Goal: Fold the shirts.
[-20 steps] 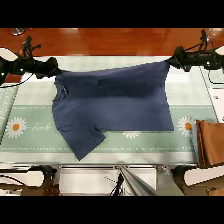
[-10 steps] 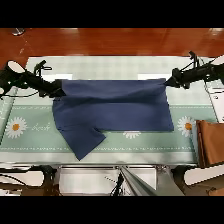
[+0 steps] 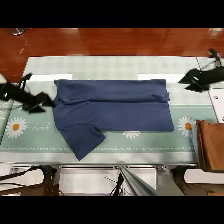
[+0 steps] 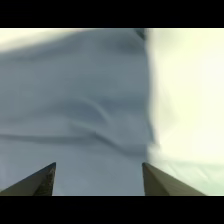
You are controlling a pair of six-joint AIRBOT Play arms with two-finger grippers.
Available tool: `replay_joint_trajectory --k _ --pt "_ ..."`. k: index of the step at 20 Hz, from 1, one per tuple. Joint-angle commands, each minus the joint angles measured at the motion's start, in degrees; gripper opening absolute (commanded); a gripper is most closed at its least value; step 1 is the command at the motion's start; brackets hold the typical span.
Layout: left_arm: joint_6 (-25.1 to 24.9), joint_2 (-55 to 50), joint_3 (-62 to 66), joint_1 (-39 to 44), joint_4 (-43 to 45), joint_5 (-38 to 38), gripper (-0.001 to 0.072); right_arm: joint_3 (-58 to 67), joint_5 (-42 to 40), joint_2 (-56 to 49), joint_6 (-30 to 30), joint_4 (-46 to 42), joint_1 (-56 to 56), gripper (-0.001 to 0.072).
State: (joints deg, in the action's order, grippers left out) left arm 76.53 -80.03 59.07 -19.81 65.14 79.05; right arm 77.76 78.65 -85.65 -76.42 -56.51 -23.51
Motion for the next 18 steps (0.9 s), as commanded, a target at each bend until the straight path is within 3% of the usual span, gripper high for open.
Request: replay_joint_trajectory --k 1,4,7,15,18 --pt "-4.81 7.80 -15.41 -8.35 -3.76 -1.51 0.0703 -16.04 -6.05 13.55 0.94 -0.55 -6.38 0.0618" --pt "-9.07 13.62 -26.82 -12.94 -14.56 -6.51 0.0703 -34.03 -12.83 24.83 3.43 7.76 -6.60 0.0618" --pt "-9.92 14.71 -31.71 -12.22 -15.76 -7.15 0.0703 -43.25 -14.73 30.27 6.16 14.10 -4.66 0.0619" --pt "-17.59 14.53 -40.50 0.09 -27.50 -13.94 0.0703 -45.29 -17.49 30.86 5.81 17.86 -2.23 0.0618" --pt "-17.57 14.56 -40.44 2.73 -27.39 -12.13 0.0698 -42.10 -18.43 30.86 4.31 8.61 -9.57 0.0619"
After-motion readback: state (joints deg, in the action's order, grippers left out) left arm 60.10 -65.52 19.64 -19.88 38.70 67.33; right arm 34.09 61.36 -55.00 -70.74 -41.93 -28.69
